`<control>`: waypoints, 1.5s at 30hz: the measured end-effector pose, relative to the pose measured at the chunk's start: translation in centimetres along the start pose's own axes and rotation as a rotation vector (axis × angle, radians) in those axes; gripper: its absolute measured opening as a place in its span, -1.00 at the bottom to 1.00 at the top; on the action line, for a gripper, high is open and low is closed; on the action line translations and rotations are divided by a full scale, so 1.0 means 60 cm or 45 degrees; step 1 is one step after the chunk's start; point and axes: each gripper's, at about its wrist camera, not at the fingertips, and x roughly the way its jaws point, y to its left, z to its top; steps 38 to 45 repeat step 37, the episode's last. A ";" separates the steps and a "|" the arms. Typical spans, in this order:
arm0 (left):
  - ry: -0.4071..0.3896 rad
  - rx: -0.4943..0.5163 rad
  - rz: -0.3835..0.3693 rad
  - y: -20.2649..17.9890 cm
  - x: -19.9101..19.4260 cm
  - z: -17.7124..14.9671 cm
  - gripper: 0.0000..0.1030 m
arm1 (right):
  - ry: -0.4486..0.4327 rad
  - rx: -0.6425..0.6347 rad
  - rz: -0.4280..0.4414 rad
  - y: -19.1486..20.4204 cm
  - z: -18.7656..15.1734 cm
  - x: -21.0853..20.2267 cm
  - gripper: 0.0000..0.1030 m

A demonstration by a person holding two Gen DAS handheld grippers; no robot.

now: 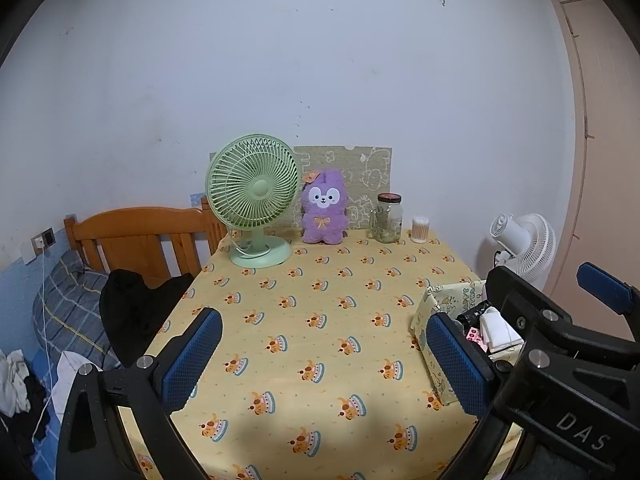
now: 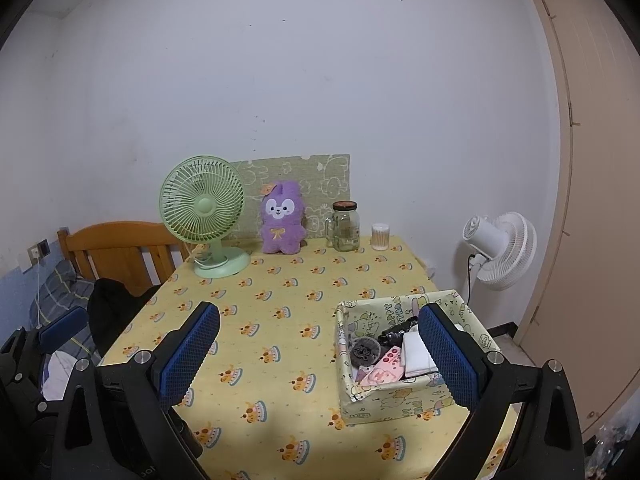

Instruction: Organize soft objects

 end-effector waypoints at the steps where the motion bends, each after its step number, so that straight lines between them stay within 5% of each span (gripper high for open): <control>1: 0.001 0.001 -0.001 0.000 0.000 0.000 1.00 | 0.000 -0.001 -0.001 0.000 0.000 0.000 0.96; 45: 0.010 0.001 -0.013 0.000 -0.001 0.001 1.00 | 0.021 0.016 0.008 -0.005 -0.001 0.002 0.96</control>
